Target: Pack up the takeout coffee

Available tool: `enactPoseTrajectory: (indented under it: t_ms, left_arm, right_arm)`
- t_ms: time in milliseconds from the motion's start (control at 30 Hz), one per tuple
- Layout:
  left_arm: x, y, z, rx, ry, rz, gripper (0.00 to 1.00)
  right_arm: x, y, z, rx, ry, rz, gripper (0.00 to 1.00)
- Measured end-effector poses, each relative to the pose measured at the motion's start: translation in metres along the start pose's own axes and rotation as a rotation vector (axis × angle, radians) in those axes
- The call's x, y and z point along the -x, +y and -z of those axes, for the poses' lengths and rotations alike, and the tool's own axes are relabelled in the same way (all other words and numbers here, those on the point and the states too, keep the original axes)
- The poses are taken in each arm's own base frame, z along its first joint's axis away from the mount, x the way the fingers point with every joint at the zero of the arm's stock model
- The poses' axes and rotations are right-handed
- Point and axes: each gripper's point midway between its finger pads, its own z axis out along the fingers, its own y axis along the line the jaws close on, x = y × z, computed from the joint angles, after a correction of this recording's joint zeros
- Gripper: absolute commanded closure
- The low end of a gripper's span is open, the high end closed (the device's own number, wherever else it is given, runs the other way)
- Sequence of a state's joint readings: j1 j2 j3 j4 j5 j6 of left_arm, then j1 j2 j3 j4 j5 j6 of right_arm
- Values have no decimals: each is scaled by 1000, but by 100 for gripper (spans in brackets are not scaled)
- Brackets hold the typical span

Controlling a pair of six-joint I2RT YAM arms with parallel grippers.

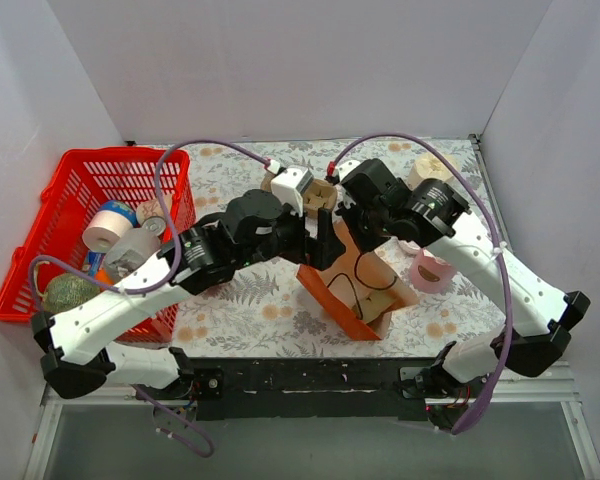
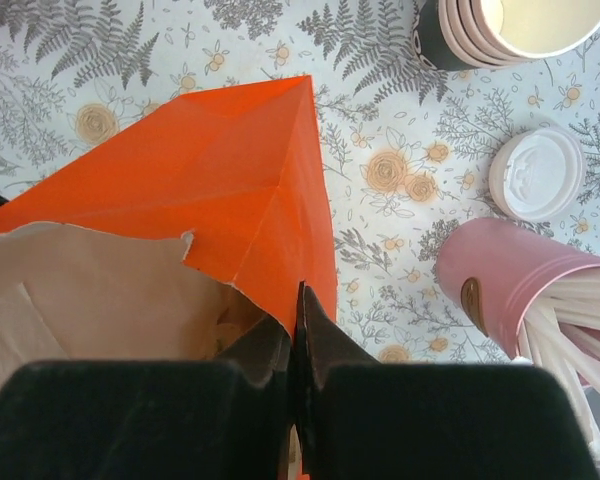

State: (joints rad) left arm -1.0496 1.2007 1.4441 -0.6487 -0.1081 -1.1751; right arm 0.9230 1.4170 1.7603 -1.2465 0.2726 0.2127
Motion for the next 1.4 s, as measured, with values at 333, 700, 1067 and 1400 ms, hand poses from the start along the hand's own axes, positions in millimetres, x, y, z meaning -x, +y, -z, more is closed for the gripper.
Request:
enactPoseTrajectory:
  t_ms: [333, 700, 1067, 1400]
  left_arm:
    - [-38, 51, -54, 296, 133, -5, 95]
    - [-45, 74, -43, 489, 92, 244, 100]
    - [-61, 82, -11, 506, 52, 445, 100]
    - [-63, 79, -17, 491, 50, 498, 100]
  right_arm:
    - [18, -26, -24, -7, -12, -51, 32]
    - [68, -25, 65, 97, -489, -86, 26]
    - [49, 26, 82, 400, -423, -77, 49]
    - [24, 88, 48, 592, -244, 46, 53]
